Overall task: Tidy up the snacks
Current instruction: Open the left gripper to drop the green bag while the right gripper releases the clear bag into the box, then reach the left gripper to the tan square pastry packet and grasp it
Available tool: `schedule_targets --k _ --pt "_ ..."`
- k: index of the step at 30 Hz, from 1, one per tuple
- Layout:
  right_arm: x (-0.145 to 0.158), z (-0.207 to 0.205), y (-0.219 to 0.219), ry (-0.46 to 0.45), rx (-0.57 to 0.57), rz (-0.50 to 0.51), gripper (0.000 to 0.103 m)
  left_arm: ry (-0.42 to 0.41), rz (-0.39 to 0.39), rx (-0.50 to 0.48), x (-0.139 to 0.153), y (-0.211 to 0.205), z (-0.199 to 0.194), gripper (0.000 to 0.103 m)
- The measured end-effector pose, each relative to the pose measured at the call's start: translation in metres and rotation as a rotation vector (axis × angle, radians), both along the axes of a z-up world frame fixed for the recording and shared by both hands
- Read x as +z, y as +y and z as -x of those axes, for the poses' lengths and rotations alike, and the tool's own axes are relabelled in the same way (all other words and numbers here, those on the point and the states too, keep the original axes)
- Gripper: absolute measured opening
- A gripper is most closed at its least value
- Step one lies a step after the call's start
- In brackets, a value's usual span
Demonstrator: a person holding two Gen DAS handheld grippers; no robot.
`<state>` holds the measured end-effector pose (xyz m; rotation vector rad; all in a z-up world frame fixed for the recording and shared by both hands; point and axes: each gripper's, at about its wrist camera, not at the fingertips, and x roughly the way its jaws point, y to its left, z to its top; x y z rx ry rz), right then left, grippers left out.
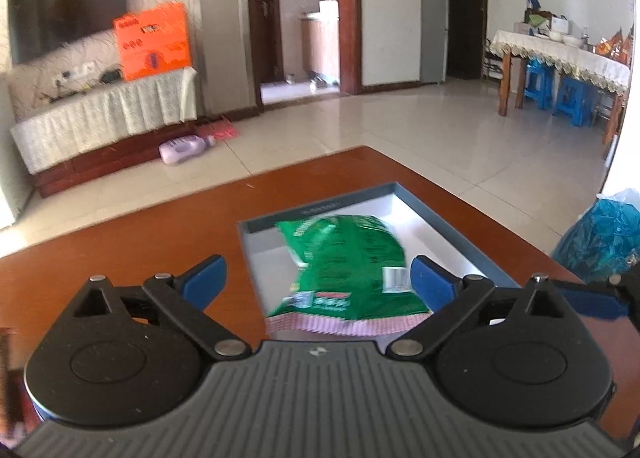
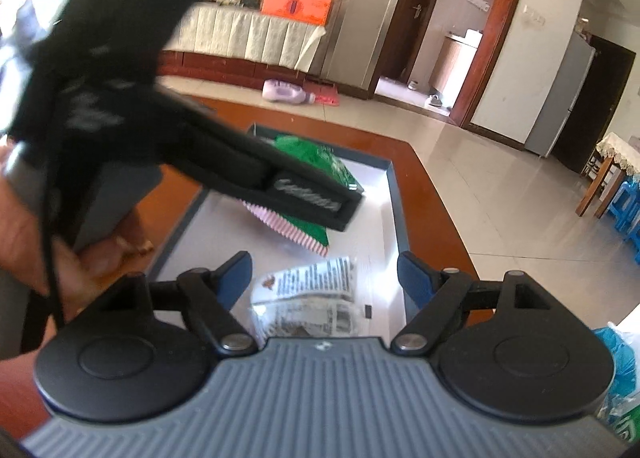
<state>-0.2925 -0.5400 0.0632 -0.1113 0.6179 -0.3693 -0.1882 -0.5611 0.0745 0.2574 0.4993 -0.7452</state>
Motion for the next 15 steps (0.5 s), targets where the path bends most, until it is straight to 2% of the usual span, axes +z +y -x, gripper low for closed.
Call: schedule_targets --k 4,6,11,15 --pt "0.006 0.005 0.009 -0.031 0.007 -0.034 0.081 -0.088 -0.005 0.055 0.016 0.042 0.012 0.101" --pt "0.009 0.005 0.015 -0.042 0.015 -0.052 0.081 -0.103 -0.001 0.098 0.022 0.068 0.014 0.101" --pt "0.015 -0.003 0.039 -0.079 0.055 -0.097 0.081 -0.067 0.019 0.254 0.024 0.148 0.015 0.102" --pt "0.018 -0.006 0.065 -0.093 0.116 -0.134 0.081 -0.045 -0.01 0.364 0.013 0.206 0.019 0.101"
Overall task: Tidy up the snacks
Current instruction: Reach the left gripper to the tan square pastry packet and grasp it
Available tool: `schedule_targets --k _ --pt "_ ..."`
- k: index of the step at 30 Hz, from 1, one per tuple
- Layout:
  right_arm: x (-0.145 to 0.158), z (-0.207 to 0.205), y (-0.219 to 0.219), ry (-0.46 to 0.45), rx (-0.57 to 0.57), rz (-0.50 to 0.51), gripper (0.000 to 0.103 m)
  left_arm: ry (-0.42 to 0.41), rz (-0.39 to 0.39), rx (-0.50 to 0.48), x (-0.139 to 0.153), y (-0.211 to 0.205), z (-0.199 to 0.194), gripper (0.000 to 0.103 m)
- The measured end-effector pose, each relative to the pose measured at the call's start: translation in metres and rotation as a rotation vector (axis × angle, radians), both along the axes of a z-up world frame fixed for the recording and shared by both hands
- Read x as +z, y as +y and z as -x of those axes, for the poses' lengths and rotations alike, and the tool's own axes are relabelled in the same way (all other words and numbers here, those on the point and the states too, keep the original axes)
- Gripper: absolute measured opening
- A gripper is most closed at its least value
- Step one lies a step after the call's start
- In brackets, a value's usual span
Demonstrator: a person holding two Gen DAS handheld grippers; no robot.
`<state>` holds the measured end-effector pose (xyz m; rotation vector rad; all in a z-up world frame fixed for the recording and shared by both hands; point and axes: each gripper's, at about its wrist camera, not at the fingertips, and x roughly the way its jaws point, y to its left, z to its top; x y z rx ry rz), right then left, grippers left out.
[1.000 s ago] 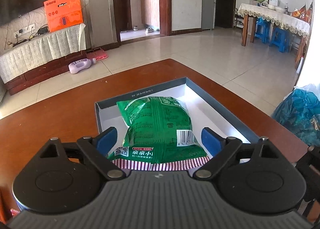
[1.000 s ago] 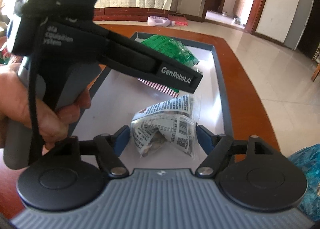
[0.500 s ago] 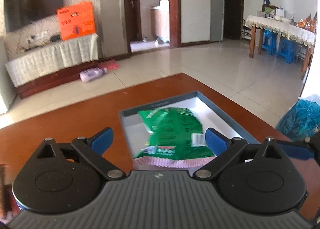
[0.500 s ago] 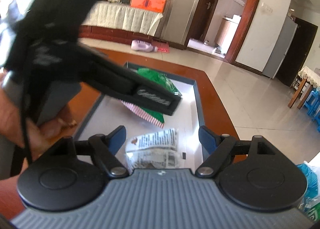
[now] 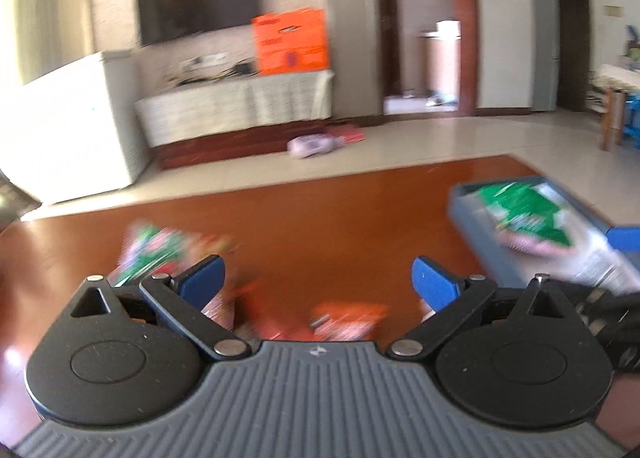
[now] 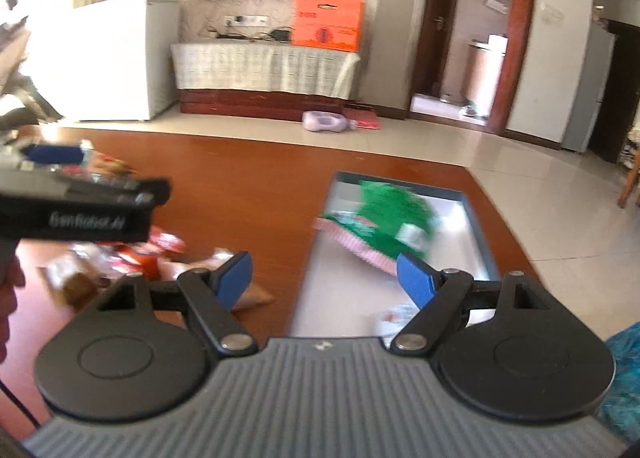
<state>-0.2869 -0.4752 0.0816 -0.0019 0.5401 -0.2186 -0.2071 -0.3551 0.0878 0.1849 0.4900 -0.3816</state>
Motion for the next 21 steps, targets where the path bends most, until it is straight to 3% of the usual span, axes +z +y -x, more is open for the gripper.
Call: schedule_targets --k 7,11,14,15,16,17,18,21 --pt "-0.012 -0.019 0.044 0.076 0.124 0.003 0.081 0.107 -0.036 0.07 -0.043 0.073 0.0 0.101" --pt "-0.018 -0.027 0.054 0.112 0.192 -0.023 0.081 0.158 -0.076 0.056 -0.067 0.082 -0.01 0.101" --pt "-0.022 -0.03 0.064 0.13 0.228 -0.009 0.081 0.159 -0.044 0.029 -0.069 0.084 -0.017 0.1" --pt "-0.023 -0.032 0.066 0.135 0.237 -0.006 0.081 0.149 -0.045 0.027 -0.069 0.084 -0.018 0.096" --pt "-0.024 -0.033 0.068 0.138 0.251 -0.015 0.081 0.155 -0.05 0.02 -0.07 0.083 -0.021 0.081" --pt "-0.024 -0.033 0.069 0.14 0.271 -0.037 0.081 0.173 -0.046 0.008 -0.072 0.083 -0.024 0.074" --pt "-0.025 -0.035 0.07 0.144 0.292 -0.065 0.081 0.182 -0.025 -0.001 -0.072 0.085 -0.026 0.059" --pt "-0.025 -0.037 0.075 0.142 0.276 -0.024 0.081 0.185 -0.018 0.015 -0.073 0.09 -0.029 0.059"
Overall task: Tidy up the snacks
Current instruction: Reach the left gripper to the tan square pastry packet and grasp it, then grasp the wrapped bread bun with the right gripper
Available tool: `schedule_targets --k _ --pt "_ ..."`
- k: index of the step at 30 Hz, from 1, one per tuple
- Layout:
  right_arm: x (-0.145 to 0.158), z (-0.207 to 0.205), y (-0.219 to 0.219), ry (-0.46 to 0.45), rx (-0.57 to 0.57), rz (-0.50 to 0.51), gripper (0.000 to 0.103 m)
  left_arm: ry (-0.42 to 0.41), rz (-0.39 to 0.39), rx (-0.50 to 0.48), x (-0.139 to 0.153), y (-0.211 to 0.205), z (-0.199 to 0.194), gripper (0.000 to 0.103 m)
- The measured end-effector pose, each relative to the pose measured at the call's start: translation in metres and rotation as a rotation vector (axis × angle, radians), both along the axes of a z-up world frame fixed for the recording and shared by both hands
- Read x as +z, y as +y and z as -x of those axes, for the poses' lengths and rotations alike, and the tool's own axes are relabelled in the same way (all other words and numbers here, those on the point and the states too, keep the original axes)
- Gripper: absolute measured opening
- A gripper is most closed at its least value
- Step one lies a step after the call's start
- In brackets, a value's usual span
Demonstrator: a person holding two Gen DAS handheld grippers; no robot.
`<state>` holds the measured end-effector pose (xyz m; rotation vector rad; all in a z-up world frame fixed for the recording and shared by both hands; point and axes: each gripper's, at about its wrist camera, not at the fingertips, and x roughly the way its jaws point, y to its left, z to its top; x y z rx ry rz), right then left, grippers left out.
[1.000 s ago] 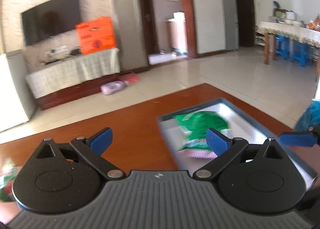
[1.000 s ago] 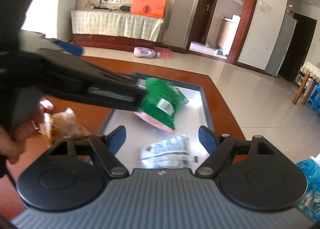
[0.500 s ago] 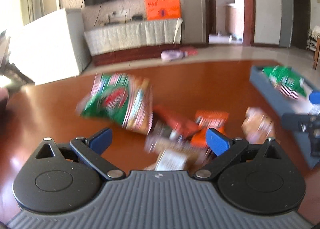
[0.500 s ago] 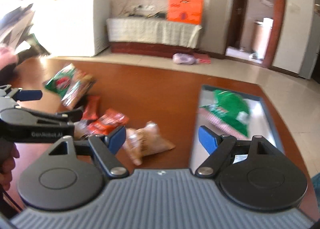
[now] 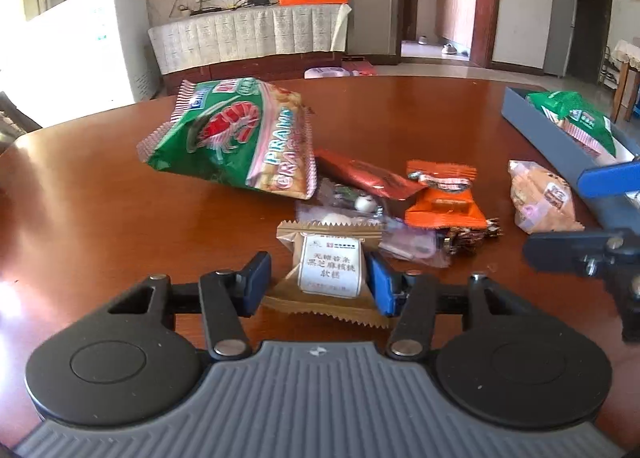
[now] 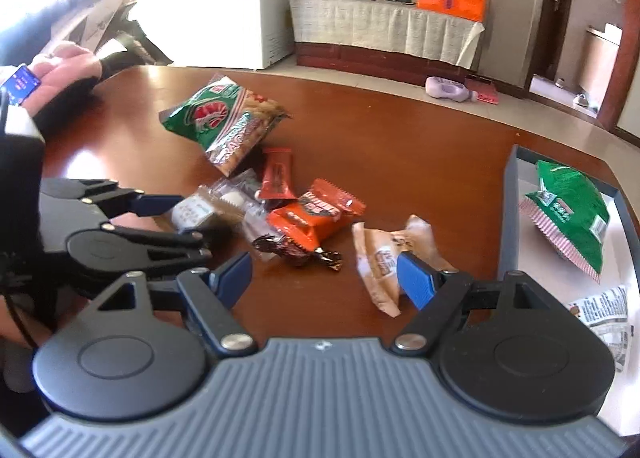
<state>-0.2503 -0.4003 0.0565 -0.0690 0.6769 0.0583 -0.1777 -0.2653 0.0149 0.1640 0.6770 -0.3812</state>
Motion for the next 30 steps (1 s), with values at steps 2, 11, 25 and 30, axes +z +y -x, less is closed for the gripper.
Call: schedule_targets --k 2,11,25,30 --pt "0.003 0.0 -0.007 -0.016 -0.055 0.028 0.081 0.01 0.015 0.011 -0.002 0.005 -0.002 0.059" --pt "-0.016 -0.036 -0.04 0.1 -0.179 0.003 0.081 0.008 0.025 0.02 -0.011 0.011 -0.003 0.06" --pt "-0.03 -0.051 -0.038 0.156 -0.147 -0.018 0.064 0.002 0.017 0.016 -0.015 0.009 -0.003 0.063" --pt "-0.02 -0.029 -0.03 0.137 -0.119 -0.049 0.058 -0.011 0.006 0.022 -0.016 0.005 0.001 0.058"
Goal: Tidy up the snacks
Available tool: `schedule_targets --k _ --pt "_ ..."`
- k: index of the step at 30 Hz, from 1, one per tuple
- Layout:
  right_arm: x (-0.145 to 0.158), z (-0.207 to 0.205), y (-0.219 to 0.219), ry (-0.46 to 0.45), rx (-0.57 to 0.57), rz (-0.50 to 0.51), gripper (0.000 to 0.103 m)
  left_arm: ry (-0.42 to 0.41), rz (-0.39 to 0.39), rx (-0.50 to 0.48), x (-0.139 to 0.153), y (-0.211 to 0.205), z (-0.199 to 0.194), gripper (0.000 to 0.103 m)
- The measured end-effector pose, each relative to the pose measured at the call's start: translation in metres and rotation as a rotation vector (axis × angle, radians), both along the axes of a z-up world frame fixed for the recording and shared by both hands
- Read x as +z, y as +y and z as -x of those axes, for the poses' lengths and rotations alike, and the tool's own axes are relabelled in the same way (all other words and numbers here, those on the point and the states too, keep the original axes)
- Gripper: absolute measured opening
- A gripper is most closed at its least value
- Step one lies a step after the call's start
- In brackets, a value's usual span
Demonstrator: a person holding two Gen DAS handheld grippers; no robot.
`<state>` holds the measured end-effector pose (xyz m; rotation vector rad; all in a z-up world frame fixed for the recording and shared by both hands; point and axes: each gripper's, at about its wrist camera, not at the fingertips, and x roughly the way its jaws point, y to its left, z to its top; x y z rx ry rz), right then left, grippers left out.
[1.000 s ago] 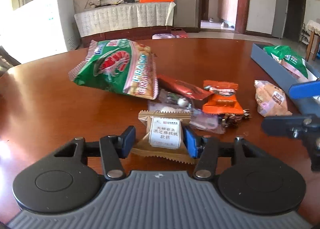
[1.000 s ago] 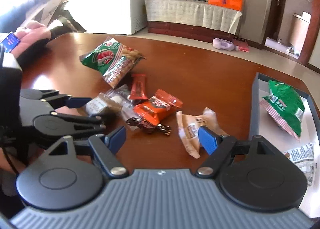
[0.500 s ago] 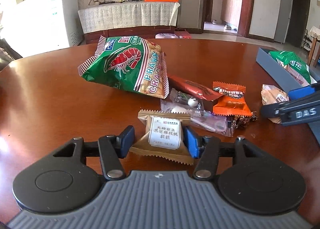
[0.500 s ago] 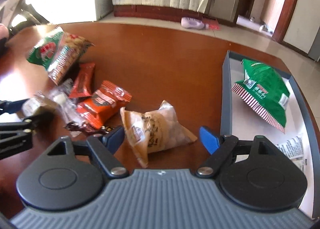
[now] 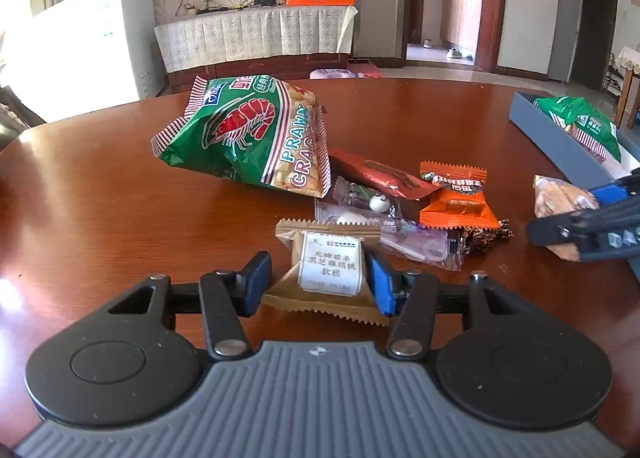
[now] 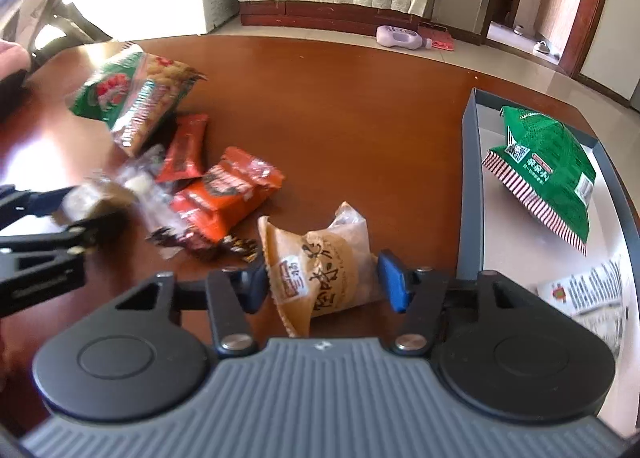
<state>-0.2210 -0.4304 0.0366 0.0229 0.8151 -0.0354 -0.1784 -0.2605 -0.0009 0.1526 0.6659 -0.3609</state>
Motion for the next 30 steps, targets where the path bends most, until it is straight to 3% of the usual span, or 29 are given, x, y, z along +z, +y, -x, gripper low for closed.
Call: schedule_targets --k 7,12,24,30 --pt "0.012 0.027 0.031 -0.044 0.106 0.02 0.056 -0.001 -0.054 0.004 0.003 -0.015 0.012 0.058" --pt "0.022 0.037 0.034 -0.073 0.137 0.005 0.056 -0.048 -0.075 -0.023 0.021 -0.025 0.023 0.058" --pt "0.049 0.056 0.003 -0.191 0.088 -0.054 0.054 -0.162 -0.134 -0.123 0.082 -0.064 0.032 0.058" --pt "0.052 0.067 -0.016 -0.212 0.05 -0.058 0.053 -0.157 -0.119 -0.139 0.08 -0.081 0.032 0.058"
